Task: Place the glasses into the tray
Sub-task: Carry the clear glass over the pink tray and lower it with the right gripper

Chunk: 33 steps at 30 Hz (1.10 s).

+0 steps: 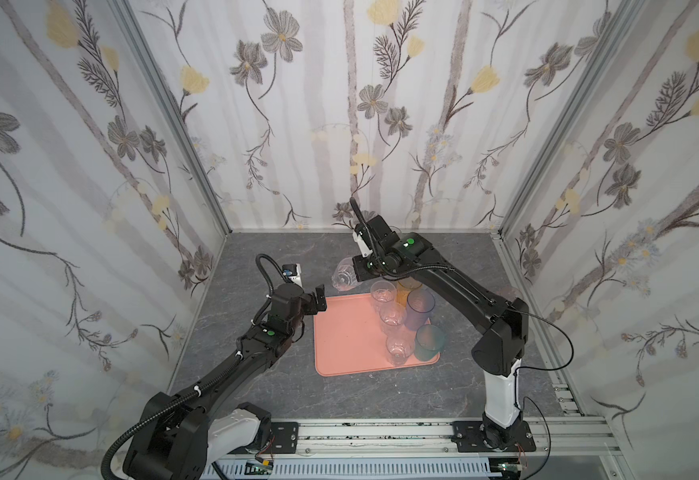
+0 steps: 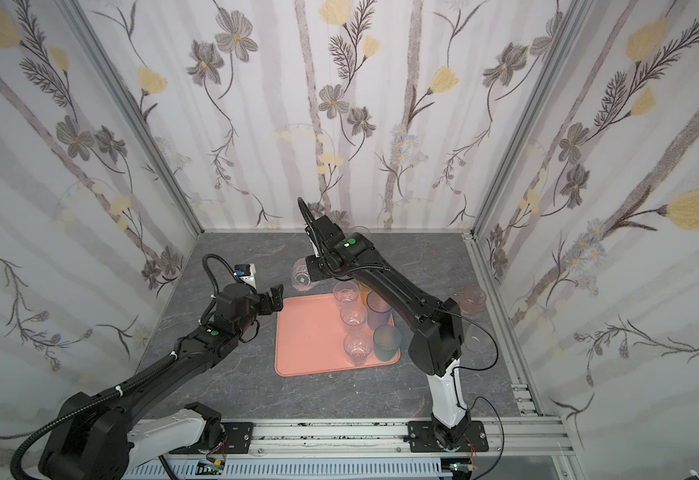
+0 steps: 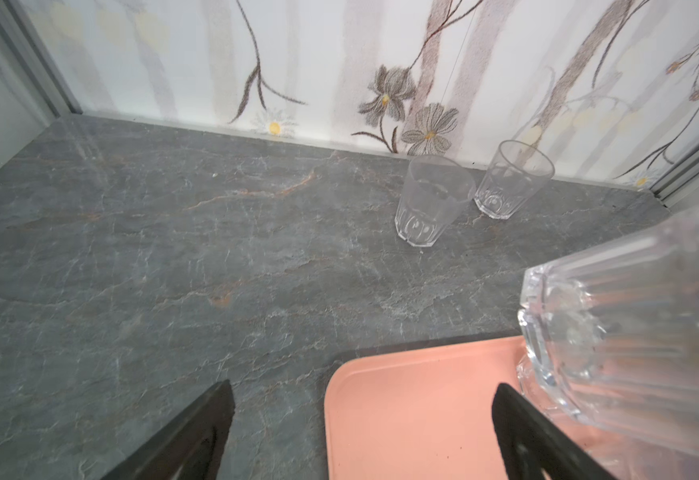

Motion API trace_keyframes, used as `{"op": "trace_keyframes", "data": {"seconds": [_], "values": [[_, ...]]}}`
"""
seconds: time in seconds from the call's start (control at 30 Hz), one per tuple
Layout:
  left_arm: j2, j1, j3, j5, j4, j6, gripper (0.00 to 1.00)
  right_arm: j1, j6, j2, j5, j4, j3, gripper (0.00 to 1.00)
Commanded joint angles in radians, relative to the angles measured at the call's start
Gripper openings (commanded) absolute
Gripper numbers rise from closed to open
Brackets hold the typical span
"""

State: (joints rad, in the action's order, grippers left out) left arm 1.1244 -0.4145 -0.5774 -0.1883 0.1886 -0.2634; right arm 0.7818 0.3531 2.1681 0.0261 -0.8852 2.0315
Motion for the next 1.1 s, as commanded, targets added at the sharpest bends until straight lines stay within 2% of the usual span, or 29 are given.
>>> {"op": "trace_keyframes", "data": {"seconds": [0.0, 0.23, 0.73, 0.83, 0.93, 1.07], "values": [[-0.02, 0.006, 0.026, -0.012, -0.012, -0.037, 0.99, 0.033, -0.025, 0.042, 0.028, 0.003, 0.009, 0.04], [0.02, 0.005, 0.026, 0.037, -0.011, -0.055, 0.97, 0.033, -0.036, 0.128, 0.078, 0.001, -0.01, 0.04], [0.082, -0.006, 0.013, 0.071, -0.006, -0.069, 0.97, 0.019, -0.059, 0.183, 0.169, 0.029, -0.1, 0.09], [0.096, -0.012, 0.008, 0.076, -0.005, -0.072, 0.96, 0.019, -0.065, 0.175, 0.204, 0.014, -0.099, 0.15], [0.106, -0.02, 0.001, 0.082, 0.0, -0.07, 0.96, 0.02, -0.065, 0.151, 0.2, 0.008, -0.095, 0.28], [0.115, -0.036, -0.01, 0.101, 0.008, -0.057, 0.96, 0.019, -0.054, 0.09, 0.177, 0.004, -0.093, 0.33]]}}
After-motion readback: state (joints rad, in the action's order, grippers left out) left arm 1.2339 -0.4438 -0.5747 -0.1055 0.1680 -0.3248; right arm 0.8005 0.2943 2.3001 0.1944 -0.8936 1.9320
